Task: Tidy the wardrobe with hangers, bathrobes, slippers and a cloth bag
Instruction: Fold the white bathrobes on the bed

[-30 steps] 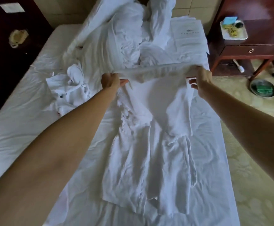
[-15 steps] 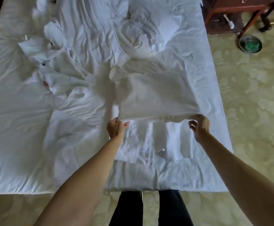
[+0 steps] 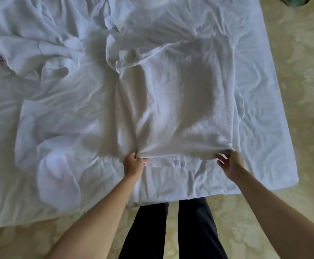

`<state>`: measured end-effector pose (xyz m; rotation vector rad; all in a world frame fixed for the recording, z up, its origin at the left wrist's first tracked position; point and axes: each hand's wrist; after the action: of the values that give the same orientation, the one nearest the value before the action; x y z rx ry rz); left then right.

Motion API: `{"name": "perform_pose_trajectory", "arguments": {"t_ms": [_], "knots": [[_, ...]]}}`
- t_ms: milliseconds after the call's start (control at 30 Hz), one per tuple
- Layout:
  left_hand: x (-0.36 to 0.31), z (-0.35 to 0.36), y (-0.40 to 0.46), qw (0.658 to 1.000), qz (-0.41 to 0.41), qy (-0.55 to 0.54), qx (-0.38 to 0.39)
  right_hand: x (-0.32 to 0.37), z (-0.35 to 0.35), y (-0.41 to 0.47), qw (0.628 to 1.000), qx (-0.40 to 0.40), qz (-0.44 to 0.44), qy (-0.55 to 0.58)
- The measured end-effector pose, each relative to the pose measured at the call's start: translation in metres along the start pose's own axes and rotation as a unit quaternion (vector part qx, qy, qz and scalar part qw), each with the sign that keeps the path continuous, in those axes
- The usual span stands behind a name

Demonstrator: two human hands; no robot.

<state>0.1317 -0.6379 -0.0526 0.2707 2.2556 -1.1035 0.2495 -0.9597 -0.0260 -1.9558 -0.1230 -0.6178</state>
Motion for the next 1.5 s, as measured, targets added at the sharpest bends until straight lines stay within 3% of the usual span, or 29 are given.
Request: {"name": "perform_pose_trajectory", "arguments": {"t_ms": [100,167,233,267,333,433,500,600,733,867,967,1067,1133,1200,1400,1500], "knots": [[-0.007,-0.018,0.006,0.993,0.010,0.067,0.093,-0.002,-0.017,-0.016,0.994,0.004,-0.063,-0.087],[-0.017,-0.042,0.014,0.980,0.021,0.138,0.139,-0.008,-0.032,-0.044,0.962,-0.110,-0.187,-0.168],[-0.038,-0.068,0.022,0.987,0.034,0.134,0.080,-0.014,-0.028,-0.080,0.902,-0.230,-0.298,-0.210],[-0.049,-0.079,0.030,0.991,0.035,0.128,0.024,-0.017,-0.014,-0.097,0.880,-0.240,-0.345,-0.223],[-0.079,-0.095,0.051,0.985,0.042,0.155,-0.059,-0.033,0.033,-0.120,0.832,-0.170,-0.453,-0.272],[-0.123,-0.094,0.095,0.979,0.037,0.186,-0.077,-0.051,0.132,-0.146,0.763,-0.079,-0.545,-0.338],[-0.147,-0.081,0.123,0.981,0.034,0.176,-0.068,-0.059,0.196,-0.162,0.751,-0.050,-0.537,-0.382],[-0.173,-0.055,0.157,0.989,0.010,0.133,-0.058,-0.070,0.271,-0.172,0.762,-0.013,-0.433,-0.481],[-0.206,-0.021,0.183,0.998,0.014,0.045,-0.037,-0.090,0.323,-0.156,0.737,-0.040,-0.383,-0.555],[-0.221,0.003,0.186,0.996,0.040,0.073,0.022,-0.095,0.332,-0.129,0.723,-0.092,-0.403,-0.554],[-0.220,0.009,0.180,0.996,0.059,0.072,0.001,-0.076,0.313,-0.111,0.715,-0.140,-0.475,-0.493],[-0.235,0.016,0.148,0.995,0.080,0.042,-0.032,-0.036,0.278,-0.101,0.776,-0.028,-0.466,-0.424],[-0.251,0.028,0.118,0.995,0.095,0.008,-0.042,-0.001,0.244,-0.096,0.849,0.077,-0.406,-0.330],[-0.270,0.049,0.086,0.994,0.100,-0.029,-0.040,0.038,0.204,-0.094,0.897,0.151,-0.335,-0.246],[-0.332,0.152,-0.009,0.985,0.168,-0.035,-0.020,0.145,0.092,-0.046,0.947,0.151,-0.164,-0.232],[-0.347,0.216,-0.037,0.979,0.202,-0.020,0.005,0.174,0.051,-0.001,0.952,0.141,-0.097,-0.253]]}}
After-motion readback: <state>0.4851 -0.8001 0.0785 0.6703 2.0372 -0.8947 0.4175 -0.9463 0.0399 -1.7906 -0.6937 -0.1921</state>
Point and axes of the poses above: each hand's wrist, its own y-axis towards the middle knuckle, its own z-axis out of the palm, x = y × z, and after that the axes turned 12 degrees about -x, right-handed
